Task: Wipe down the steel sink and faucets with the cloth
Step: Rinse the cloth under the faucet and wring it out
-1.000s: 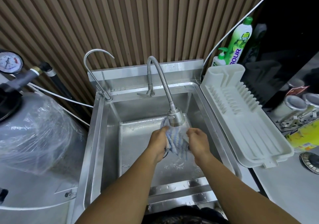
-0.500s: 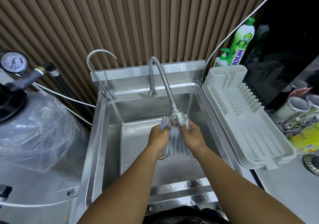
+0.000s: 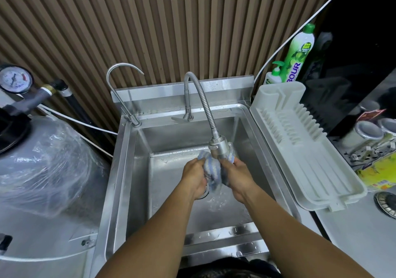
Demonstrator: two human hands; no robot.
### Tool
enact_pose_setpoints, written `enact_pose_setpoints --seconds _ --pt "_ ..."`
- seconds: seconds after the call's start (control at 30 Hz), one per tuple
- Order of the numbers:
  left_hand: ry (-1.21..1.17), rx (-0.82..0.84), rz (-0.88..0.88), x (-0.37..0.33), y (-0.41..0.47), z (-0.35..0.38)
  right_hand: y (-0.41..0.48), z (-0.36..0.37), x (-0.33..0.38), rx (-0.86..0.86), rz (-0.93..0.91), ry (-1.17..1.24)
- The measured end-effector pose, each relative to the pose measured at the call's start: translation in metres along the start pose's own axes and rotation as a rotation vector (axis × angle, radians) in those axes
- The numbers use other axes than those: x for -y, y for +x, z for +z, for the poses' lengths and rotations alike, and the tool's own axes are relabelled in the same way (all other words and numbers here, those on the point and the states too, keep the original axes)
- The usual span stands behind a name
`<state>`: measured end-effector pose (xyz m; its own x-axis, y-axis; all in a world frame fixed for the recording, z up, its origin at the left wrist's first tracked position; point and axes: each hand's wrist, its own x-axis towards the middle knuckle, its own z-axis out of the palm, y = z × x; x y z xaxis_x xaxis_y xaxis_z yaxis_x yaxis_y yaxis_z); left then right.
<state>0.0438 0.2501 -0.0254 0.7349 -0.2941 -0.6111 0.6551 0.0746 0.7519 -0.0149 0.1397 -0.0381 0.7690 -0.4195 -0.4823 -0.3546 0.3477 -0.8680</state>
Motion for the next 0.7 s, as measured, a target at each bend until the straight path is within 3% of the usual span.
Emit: enact_pose_setpoints --seconds 0.23,0.43,0.7 --pt "0.296 -0.021 0.085 0.011 0.004 0.025 0.005 0.024 0.004 -0.187 0.031 -0.037" --pt "0.268 -0.116 0.052 0.015 0.014 0.026 0.006 0.031 0.003 -0.289 0.103 -0.017" --pt "0.279 -0.1 -0.004 0.018 0.021 0.025 0.01 0.036 -0.005 -0.316 0.144 -0.054"
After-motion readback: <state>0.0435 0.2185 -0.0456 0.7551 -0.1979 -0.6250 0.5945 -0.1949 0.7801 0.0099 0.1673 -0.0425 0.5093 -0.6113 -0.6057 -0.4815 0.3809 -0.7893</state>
